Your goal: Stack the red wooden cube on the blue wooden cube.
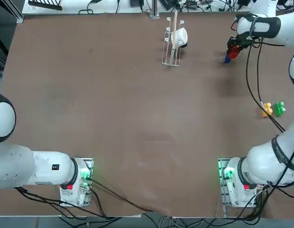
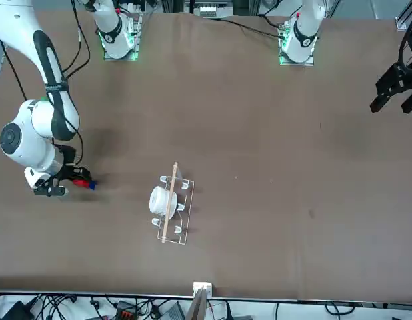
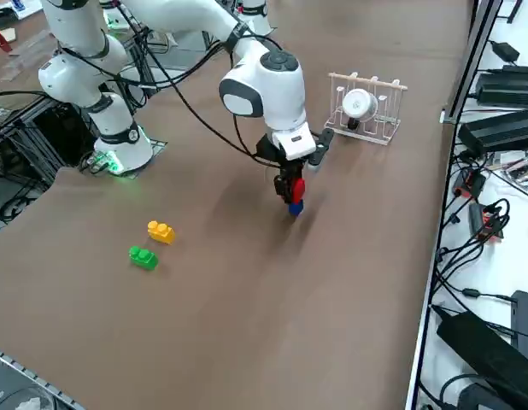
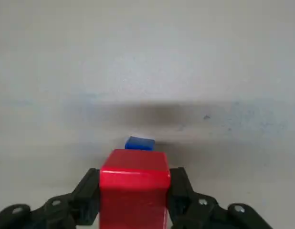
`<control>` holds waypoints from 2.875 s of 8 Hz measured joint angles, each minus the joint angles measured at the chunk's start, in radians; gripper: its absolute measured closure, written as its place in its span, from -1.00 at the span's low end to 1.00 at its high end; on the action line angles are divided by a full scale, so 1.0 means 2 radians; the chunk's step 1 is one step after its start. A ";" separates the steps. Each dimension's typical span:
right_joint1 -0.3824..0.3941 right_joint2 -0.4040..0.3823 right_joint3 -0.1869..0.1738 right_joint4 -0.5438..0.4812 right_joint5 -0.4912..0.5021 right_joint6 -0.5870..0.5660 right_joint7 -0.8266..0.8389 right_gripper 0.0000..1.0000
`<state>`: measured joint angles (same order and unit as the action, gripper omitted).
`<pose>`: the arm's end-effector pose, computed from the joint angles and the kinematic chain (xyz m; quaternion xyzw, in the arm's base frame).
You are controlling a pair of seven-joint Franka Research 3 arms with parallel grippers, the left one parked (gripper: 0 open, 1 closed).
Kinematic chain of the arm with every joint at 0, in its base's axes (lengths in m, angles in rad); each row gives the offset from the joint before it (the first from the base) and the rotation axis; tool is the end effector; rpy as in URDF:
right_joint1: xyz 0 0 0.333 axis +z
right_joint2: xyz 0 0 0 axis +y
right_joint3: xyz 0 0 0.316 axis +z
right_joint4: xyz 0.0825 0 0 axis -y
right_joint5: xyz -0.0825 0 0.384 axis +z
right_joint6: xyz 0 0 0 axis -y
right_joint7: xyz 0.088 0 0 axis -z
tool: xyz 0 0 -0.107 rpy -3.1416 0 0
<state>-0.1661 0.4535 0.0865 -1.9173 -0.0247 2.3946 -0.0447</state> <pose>0.6277 -0.0530 0.2590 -0.9998 0.0131 -0.0135 0.0095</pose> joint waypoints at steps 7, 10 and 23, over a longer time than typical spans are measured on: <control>0.000 -0.003 0.000 -0.015 0.000 0.027 -0.001 -0.43; 0.000 -0.003 0.000 -0.015 0.000 0.027 -0.001 -0.45; 0.000 -0.033 0.000 0.007 0.000 -0.013 -0.002 -0.99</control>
<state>-0.1663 0.3867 0.0867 -1.9035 -0.0247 2.3693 -0.0493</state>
